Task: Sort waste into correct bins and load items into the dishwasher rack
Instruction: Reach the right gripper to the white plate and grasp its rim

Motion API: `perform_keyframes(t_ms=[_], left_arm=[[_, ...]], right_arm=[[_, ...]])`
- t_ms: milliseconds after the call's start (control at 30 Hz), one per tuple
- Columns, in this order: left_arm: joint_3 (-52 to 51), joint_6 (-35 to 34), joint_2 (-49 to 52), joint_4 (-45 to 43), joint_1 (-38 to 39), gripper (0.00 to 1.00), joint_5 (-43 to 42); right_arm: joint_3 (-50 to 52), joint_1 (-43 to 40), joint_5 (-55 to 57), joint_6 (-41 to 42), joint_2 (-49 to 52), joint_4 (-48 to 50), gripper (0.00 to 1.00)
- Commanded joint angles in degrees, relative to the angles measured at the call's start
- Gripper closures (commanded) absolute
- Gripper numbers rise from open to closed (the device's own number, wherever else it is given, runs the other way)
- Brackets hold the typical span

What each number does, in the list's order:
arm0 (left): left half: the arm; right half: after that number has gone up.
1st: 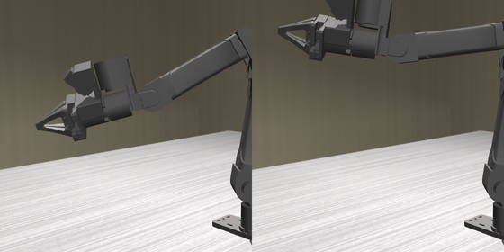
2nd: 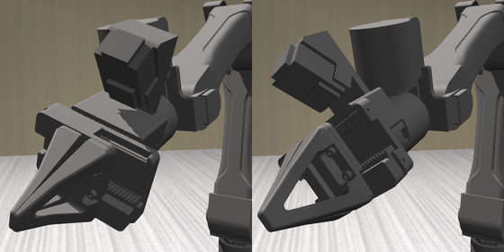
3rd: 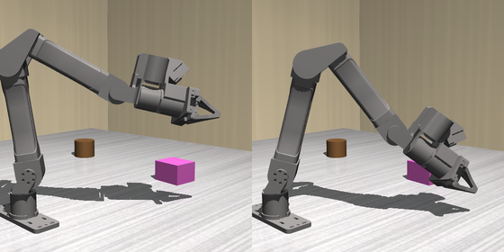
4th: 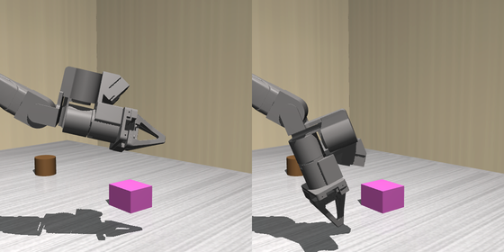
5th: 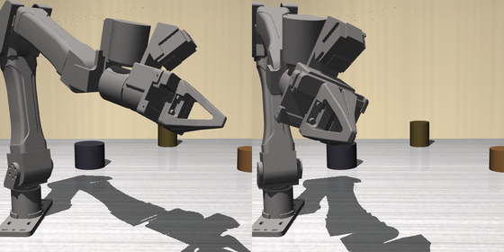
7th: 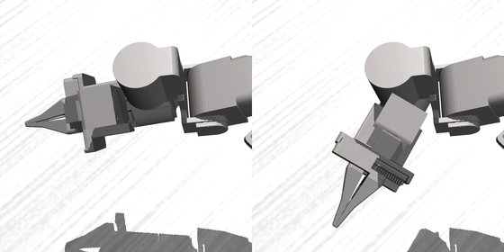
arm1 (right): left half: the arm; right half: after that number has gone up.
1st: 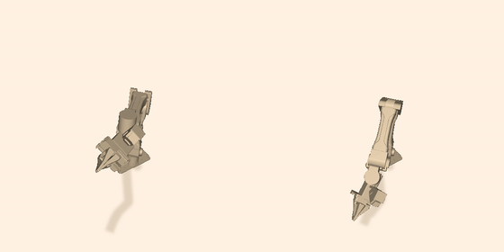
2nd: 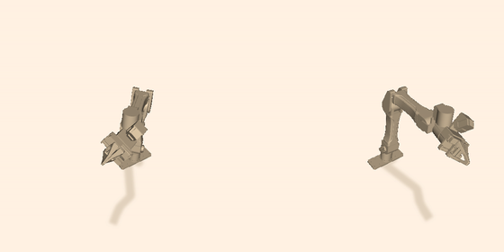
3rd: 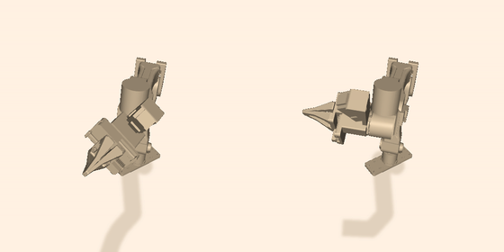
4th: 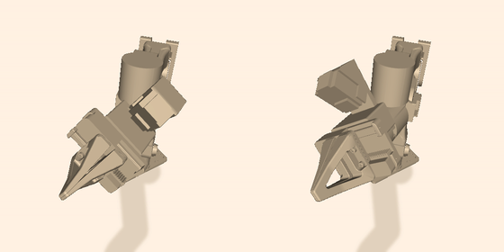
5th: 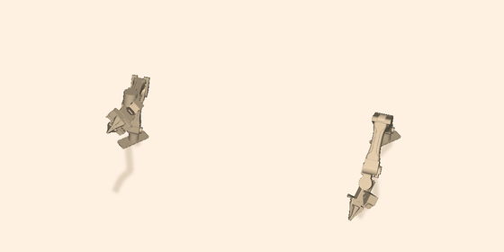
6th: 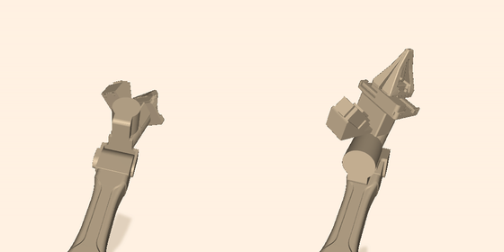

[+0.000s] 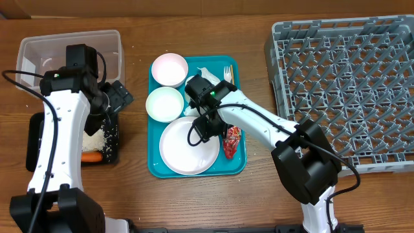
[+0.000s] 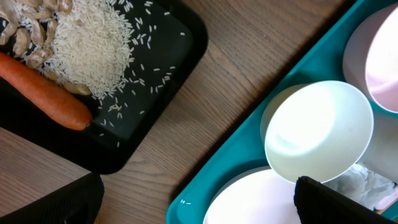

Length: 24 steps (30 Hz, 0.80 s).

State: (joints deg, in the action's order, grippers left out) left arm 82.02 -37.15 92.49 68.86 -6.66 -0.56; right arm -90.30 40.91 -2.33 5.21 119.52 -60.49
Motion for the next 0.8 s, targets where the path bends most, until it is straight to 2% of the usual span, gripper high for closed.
perform_keyframes(t_ms=[0, 267, 500, 667, 767], left_arm=[[0.07, -0.15, 1.05, 0.33, -0.46, 0.0, 0.9], [0.07, -0.15, 1.05, 0.37, -0.46, 0.0, 0.94], [0.07, -0.13, 1.05, 1.2, -0.46, 0.0, 0.98], [0.07, -0.15, 1.05, 1.27, -0.46, 0.0, 0.96], [0.07, -0.15, 1.05, 1.25, -0.46, 0.0, 0.96]], right_arm=[[1.11, -0.04, 0.09, 1.03, 0.13, 0.44, 0.39], [1.33, -0.04, -0.57, 4.04, 0.13, 0.87, 0.56], [4.17, -0.04, -0.76, 5.11, 0.13, 1.97, 0.58], [4.2, -0.04, -0.76, 5.33, 0.13, 2.05, 0.7], [2.29, -0.04, -0.76, 5.33, 0.13, -0.2, 0.85]])
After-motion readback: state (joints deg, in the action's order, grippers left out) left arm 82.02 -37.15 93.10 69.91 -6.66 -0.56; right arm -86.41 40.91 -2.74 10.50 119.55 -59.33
